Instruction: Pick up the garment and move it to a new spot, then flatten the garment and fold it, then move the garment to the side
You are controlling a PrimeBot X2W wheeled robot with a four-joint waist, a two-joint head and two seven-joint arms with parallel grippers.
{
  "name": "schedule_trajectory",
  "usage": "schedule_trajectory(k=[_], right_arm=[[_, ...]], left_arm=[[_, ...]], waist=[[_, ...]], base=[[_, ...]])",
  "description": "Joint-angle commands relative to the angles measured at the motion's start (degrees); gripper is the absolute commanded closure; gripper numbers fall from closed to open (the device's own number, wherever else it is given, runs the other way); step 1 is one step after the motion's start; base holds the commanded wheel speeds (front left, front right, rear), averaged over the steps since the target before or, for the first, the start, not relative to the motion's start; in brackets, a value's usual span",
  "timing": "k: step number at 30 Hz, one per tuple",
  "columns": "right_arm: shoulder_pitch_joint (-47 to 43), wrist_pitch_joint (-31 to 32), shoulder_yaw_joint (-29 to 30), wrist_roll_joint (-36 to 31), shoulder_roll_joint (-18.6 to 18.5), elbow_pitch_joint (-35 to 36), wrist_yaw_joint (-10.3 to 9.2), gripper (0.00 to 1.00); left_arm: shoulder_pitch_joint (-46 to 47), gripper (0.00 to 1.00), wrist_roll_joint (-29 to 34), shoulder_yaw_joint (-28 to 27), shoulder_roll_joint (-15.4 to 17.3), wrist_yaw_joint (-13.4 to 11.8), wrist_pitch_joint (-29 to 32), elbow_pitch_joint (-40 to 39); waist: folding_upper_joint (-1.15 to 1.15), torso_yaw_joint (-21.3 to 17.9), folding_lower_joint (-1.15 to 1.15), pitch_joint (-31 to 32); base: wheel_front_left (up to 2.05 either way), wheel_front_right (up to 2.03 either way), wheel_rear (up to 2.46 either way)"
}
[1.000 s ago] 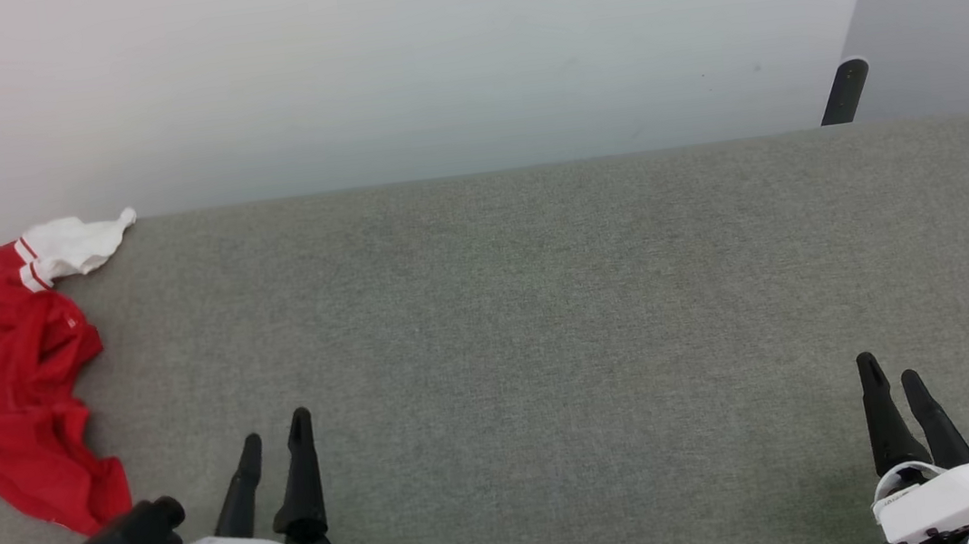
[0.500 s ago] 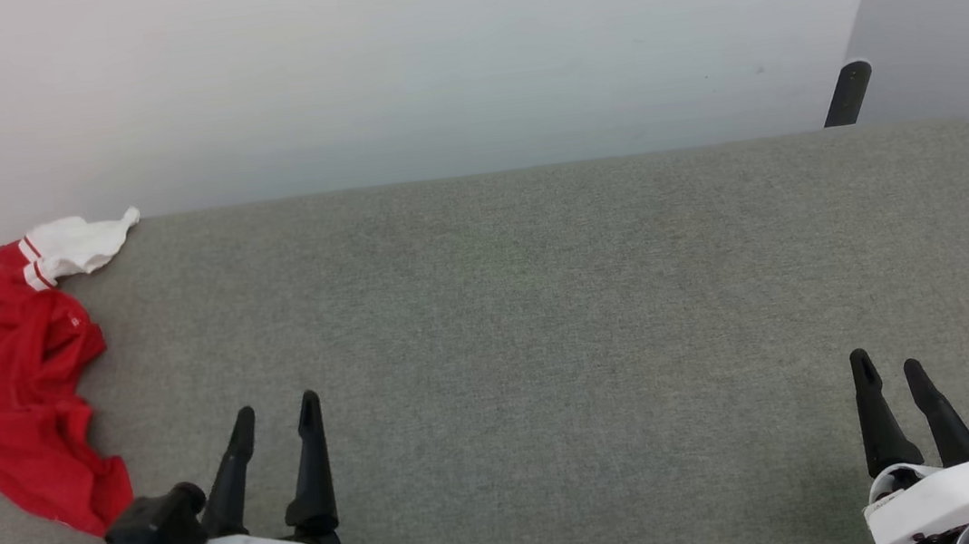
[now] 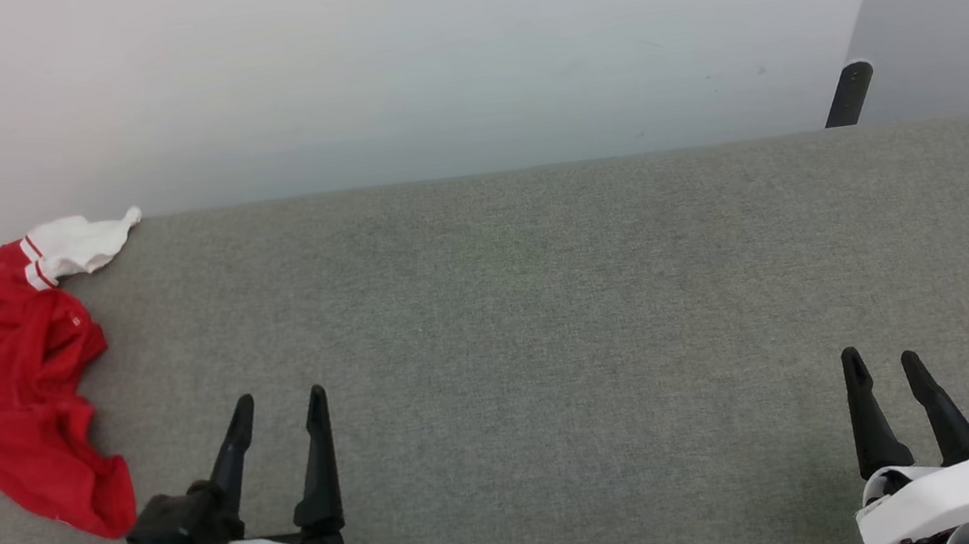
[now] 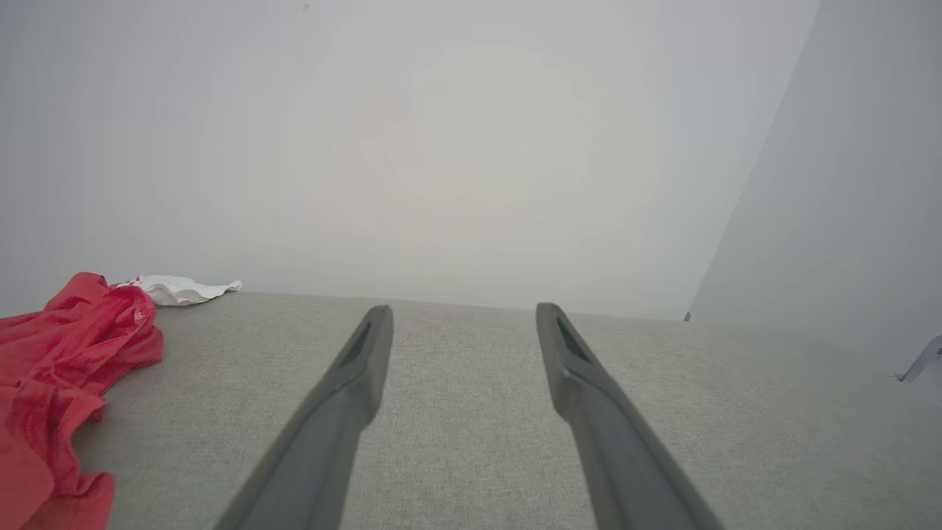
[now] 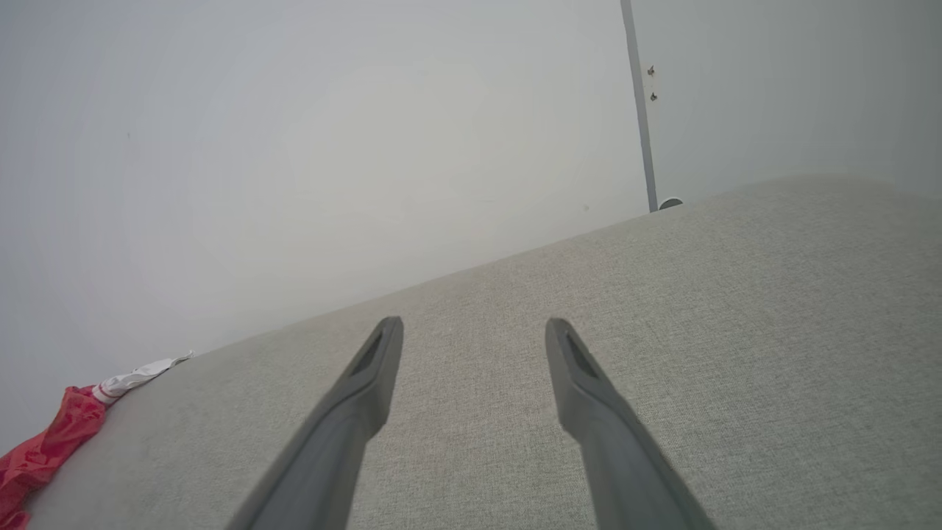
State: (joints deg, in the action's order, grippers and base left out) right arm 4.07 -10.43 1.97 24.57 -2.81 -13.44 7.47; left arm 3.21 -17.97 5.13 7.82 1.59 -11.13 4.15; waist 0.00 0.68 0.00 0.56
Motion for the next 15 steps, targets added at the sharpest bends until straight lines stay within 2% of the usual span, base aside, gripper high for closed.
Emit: schedule_trajectory(k=[1, 15], right_arm=[[0.57, -0.53, -0.09, -1.57, -0.08, 0.52, 0.03, 0.00], [0.58, -2.02, -0.14, -7.87, -0.09, 0.82, 0.04, 0.00]], left_arm=[[0.07, 0.00, 1.76, 0.11, 0.31, 0.25, -0.56, -0.68], [-0.05, 0.00, 7.83, -0.25, -0.21, 1.15, -2.21, -0.76]], waist=[[0.00, -0.02, 0.00, 0.01], [0.00, -0.03, 0.00, -0.01]], base=[[0.00, 0.00, 0.00], [0.00, 0.00, 0.00]])
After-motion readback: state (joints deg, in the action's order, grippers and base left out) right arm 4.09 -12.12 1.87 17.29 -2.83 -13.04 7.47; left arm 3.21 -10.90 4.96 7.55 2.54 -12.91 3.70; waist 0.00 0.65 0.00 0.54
